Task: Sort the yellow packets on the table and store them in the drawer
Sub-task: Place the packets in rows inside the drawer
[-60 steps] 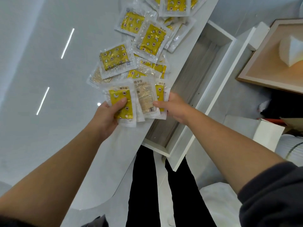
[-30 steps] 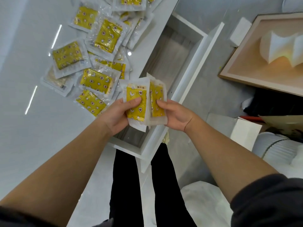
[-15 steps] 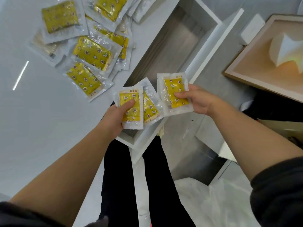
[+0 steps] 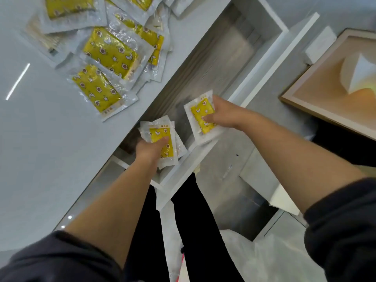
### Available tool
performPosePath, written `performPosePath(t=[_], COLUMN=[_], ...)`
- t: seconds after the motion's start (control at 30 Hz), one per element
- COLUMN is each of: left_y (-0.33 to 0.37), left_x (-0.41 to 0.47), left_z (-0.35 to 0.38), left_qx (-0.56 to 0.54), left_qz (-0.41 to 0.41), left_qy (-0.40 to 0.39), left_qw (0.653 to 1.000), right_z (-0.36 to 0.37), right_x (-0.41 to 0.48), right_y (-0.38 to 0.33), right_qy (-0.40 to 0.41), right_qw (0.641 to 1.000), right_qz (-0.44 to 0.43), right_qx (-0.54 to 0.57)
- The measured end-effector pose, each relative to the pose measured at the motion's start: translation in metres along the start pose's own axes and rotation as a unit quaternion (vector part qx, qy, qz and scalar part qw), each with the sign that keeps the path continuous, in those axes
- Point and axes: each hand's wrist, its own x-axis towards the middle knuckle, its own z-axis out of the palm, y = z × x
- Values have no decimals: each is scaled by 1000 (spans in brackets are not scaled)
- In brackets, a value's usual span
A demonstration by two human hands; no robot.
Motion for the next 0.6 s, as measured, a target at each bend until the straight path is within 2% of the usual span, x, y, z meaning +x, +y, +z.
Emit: performPosePath(t=[0.17, 0.27, 0.33, 0.43, 0.53, 0.6], left_y=[-15, -19, -16, -7, 3, 11], left_x=[35, 52, 54, 40, 32, 39], left_z=[16, 9, 1, -3, -2, 4], left_qx=[-36, 118, 275, 446, 485, 518], left_qz=[1, 3, -6, 31, 156, 243], left_qy=[35, 92, 129, 105, 114, 56], left_qw=[999, 989, 953, 888, 853, 818], right_z=[11, 28, 40, 49, 48, 46], right_x=[39, 62, 72, 80, 88, 92], right_y=[-18, -16, -13, -13, -13, -13], right_qy=[-2, -15, -16, 4, 45, 79], right_qw=[992, 989, 990, 990, 985, 980], right_qz=[-46, -37, -13, 15, 17, 17], right_qx=[-120, -139, -141, -140, -168, -179])
